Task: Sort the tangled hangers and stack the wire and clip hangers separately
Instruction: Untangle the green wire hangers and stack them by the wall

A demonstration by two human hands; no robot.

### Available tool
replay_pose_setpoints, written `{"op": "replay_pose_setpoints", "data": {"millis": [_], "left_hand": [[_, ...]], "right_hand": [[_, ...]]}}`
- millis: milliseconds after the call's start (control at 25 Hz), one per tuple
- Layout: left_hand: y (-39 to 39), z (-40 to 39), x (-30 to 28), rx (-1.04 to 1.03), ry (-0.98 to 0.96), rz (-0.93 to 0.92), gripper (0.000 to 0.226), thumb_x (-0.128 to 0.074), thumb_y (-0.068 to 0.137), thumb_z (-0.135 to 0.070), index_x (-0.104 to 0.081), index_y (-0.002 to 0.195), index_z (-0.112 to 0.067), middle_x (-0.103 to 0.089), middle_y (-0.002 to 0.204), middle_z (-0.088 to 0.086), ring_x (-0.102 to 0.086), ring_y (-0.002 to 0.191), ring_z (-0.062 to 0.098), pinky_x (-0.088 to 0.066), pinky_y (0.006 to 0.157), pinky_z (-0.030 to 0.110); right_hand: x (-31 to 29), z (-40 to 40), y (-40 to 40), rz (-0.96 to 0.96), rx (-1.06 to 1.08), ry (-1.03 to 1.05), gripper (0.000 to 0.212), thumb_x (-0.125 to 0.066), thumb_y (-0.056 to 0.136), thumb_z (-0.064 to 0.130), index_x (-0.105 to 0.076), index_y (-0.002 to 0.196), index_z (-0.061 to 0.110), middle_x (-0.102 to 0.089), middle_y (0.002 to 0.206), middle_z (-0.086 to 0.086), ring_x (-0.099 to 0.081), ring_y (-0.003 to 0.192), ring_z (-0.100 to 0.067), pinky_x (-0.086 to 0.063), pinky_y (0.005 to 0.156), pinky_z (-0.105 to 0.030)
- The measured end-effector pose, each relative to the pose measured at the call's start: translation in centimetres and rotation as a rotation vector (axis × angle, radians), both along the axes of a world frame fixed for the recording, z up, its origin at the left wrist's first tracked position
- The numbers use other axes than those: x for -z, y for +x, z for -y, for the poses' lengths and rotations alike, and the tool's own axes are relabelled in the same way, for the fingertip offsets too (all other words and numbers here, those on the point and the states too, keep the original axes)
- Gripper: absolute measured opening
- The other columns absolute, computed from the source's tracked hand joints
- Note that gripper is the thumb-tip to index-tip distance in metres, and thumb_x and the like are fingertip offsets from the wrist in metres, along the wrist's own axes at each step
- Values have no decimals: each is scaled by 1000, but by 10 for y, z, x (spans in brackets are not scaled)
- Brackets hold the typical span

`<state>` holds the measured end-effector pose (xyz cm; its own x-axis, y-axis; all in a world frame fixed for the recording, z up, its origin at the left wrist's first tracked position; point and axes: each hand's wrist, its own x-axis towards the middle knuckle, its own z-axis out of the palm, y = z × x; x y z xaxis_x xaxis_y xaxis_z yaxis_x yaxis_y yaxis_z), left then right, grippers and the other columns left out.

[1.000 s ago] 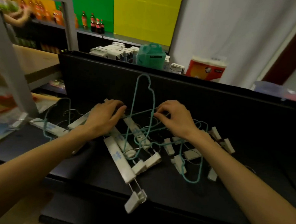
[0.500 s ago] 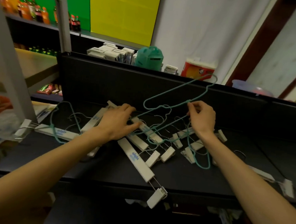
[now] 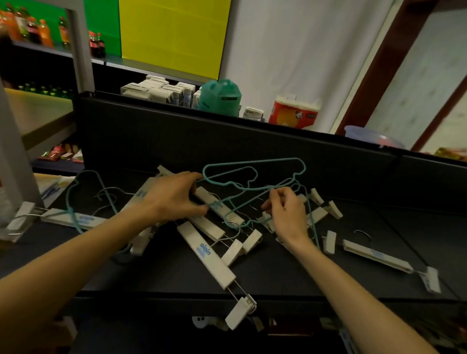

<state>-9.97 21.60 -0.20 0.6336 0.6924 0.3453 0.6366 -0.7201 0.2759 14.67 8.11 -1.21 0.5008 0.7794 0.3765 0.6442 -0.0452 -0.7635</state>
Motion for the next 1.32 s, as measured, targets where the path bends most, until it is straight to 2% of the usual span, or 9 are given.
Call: {"op": "replay_pose_setpoints", "data": {"millis": [160, 320, 480, 760, 880, 960, 1120, 1200, 1320], "left_hand": [[-7, -6, -6, -32, 79, -6, 81, -67, 71, -70, -50, 139, -30, -57, 100, -16, -56, 80, 2, -46, 61, 22], [-4, 2, 3, -35, 11, 67, 65, -71, 74, -65, -55, 128, -32, -54, 93, -18, -52, 76, -1, -35, 59, 16], [-4, 8, 11, -78, 35, 133, 79, -70, 71, -67, -53, 136, -27, -64, 111, -11, -59, 89, 4, -49, 72, 24], [1, 23, 12, -148, 29, 205, 71, -77, 71, -60, -56, 129, -26, -53, 93, -16, -49, 74, 0, -35, 59, 18], [3, 25, 13, -172, -119, 285, 66, -83, 70, -53, -55, 122, -25, -56, 86, -15, -54, 73, 0, -41, 59, 20], [6, 25, 10, -193, -227, 347, 59, -87, 69, -47, -53, 111, -26, -59, 83, -13, -58, 74, 1, -44, 59, 22], [13, 23, 12, -203, -232, 361, 49, -88, 68, -46, -52, 94, -25, -59, 75, -8, -58, 64, 7, -40, 54, 24], [17, 19, 18, -204, -268, 406, 42, -87, 70, -43, -52, 86, -25, -61, 73, -3, -60, 63, 13, -47, 55, 32], [23, 10, 23, -203, -377, 551, 31, -78, 80, -30, -50, 73, -21, -65, 71, 5, -67, 67, 21, -60, 68, 46]], "right_hand": [[-4, -4, 2, -23, 18, 11, 19, -46, 105, 36, -60, 105, 24, -70, 88, 6, -68, 81, -10, -59, 80, -43], [8, -7, -5, 39, -37, -81, 23, -43, 106, 38, -60, 108, 24, -71, 95, 10, -67, 85, -5, -58, 81, -40], [13, -9, -9, 68, -67, -105, 25, -41, 106, 38, -60, 111, 22, -71, 99, 11, -66, 84, -5, -57, 79, -39], [17, -9, -7, 34, -93, -99, 23, -41, 107, 35, -59, 111, 21, -70, 100, 9, -65, 87, -4, -55, 79, -33], [18, -8, -4, 5, -106, -97, 23, -41, 107, 34, -59, 111, 20, -71, 102, 8, -67, 89, -5, -56, 82, -35], [16, -6, -2, 86, -104, -97, 24, -40, 107, 36, -58, 110, 21, -71, 100, 8, -66, 81, -5, -56, 76, -35], [-5, 6, 13, 239, 20, -59, 25, -40, 106, 38, -59, 104, 22, -69, 89, 5, -65, 75, -8, -54, 65, -34], [-12, 13, 29, 202, 46, -84, 27, -41, 106, 39, -59, 99, 21, -68, 84, 4, -65, 71, -12, -53, 63, -37], [-10, 18, 39, 115, 44, -148, 35, -44, 104, 45, -63, 96, 17, -68, 83, 7, -63, 68, -12, -49, 62, -37]]}}
